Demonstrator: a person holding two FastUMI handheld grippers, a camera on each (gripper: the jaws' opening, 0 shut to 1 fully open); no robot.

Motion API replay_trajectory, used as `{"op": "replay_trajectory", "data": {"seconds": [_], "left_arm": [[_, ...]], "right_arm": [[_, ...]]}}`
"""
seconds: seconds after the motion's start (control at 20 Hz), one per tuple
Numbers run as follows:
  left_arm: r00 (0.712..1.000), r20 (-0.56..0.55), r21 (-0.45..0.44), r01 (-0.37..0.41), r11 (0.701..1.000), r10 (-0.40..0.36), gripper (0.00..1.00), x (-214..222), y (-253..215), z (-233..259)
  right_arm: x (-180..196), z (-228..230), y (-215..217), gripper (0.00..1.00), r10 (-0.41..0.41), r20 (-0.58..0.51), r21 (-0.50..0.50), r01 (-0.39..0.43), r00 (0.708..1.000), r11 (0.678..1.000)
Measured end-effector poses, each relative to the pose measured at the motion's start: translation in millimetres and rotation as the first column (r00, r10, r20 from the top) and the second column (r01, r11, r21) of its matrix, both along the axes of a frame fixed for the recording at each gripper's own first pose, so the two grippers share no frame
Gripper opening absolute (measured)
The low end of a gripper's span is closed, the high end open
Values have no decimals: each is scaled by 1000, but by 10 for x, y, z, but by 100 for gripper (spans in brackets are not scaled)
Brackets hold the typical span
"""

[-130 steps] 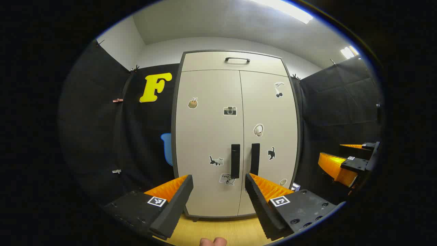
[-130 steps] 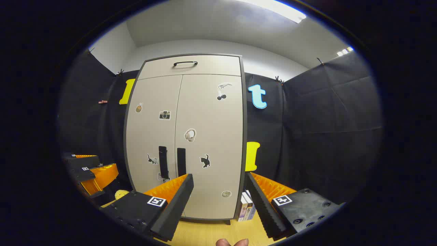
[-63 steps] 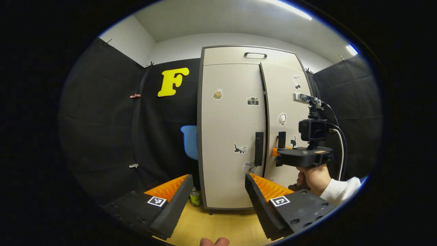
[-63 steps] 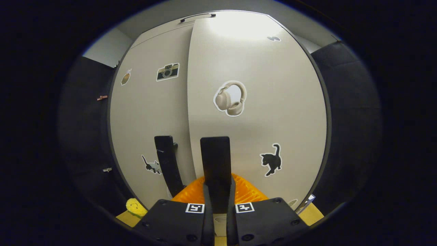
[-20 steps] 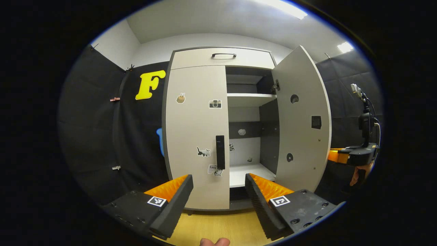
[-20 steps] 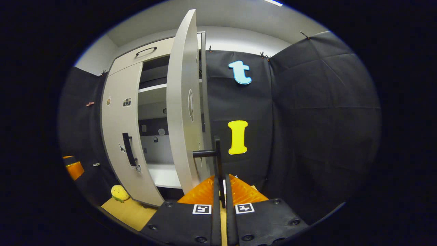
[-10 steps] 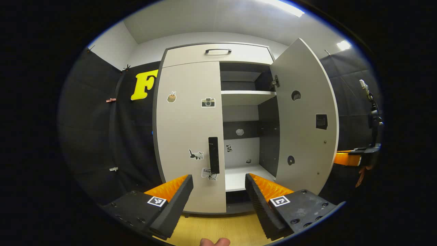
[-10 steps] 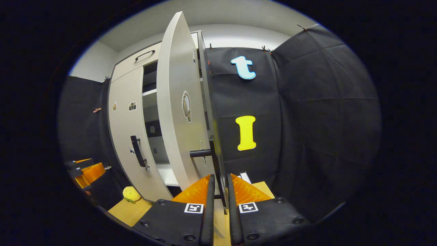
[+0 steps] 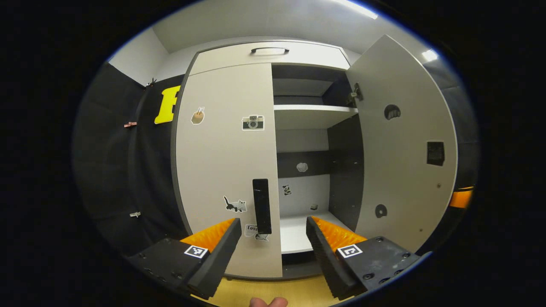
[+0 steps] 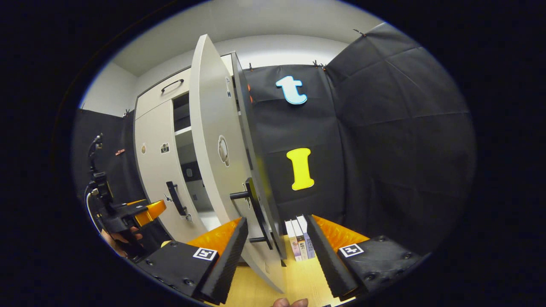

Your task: Open the right door of the double-door shoe cabinet with the right hand, and open the left door with the left hand.

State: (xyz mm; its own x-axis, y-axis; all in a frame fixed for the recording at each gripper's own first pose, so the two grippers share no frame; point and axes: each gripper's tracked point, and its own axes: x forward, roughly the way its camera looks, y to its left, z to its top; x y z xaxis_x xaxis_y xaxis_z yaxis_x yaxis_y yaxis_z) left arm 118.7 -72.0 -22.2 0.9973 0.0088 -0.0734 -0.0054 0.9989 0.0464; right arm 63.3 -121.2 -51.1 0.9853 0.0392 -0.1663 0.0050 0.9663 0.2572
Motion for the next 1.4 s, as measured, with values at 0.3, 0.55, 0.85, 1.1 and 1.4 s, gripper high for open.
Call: {"op": "replay_trajectory", "data": {"seconds": [0.3, 0.55, 0.85, 1.1, 1.4], "left_arm": [[999, 13, 4, -36, 999, 36, 94, 537, 171, -81], [999, 27, 10, -38, 999, 38, 92, 915, 217, -143], [997, -12, 8, -72, 997, 72, 65, 1216, 314, -341], [999, -2, -34, -47, 998, 47, 37, 1256, 247, -362], [998, -25, -22, -57, 998, 56, 34, 1246, 242, -436]], "right_arm": [[-133, -29, -115, 98, -49, 4, -96, 50, 999, 994], [-137, 19, -100, 98, -43, 22, -99, 45, 999, 994], [-153, 24, -196, 98, -72, 30, -110, 75, 997, 991], [-167, 70, -192, 98, -80, 43, -112, 84, 996, 990], [-209, 125, -121, 98, -71, 52, -120, 77, 996, 990]]}}
